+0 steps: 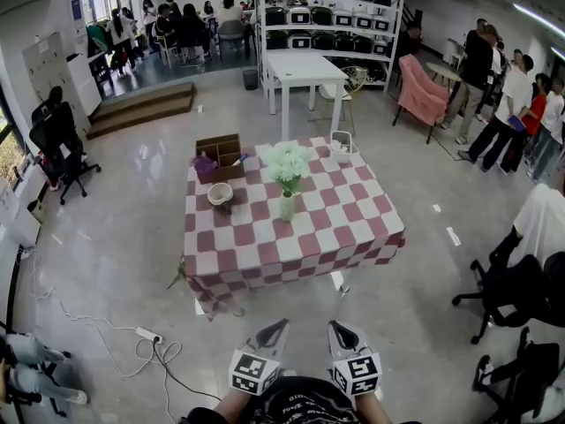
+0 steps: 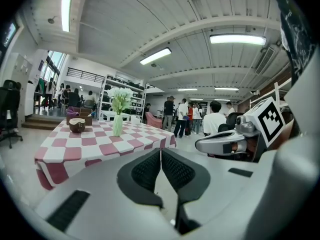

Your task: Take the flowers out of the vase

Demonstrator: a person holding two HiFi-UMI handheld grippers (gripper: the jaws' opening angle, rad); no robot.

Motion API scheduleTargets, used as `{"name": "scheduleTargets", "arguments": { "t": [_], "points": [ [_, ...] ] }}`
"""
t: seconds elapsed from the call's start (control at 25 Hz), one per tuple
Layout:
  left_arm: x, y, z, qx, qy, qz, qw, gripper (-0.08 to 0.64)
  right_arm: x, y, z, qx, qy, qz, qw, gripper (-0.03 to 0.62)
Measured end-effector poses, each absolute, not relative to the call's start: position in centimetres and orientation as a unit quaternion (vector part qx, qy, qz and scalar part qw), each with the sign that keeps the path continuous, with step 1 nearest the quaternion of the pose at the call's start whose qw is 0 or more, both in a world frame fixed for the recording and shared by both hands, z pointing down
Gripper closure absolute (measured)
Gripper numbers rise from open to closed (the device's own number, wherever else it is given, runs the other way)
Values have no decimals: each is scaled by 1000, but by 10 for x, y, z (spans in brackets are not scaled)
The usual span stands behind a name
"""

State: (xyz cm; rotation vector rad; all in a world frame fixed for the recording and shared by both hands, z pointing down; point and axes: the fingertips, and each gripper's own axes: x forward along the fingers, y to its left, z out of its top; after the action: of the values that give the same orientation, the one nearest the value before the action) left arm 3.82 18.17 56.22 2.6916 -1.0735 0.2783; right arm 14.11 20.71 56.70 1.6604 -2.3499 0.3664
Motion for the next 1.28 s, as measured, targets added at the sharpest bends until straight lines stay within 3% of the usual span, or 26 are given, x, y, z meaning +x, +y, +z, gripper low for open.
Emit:
{"name": "scheduleTargets", "arguments": {
  "t": [0.72,1.28],
  "points": [
    [32,147,569,914,-369,104,133,545,151,173,573,578,-787,209,52,584],
    [24,72,565,912,-374,101,135,544,137,112,575,567,-793,219,44,584]
  ]
}}
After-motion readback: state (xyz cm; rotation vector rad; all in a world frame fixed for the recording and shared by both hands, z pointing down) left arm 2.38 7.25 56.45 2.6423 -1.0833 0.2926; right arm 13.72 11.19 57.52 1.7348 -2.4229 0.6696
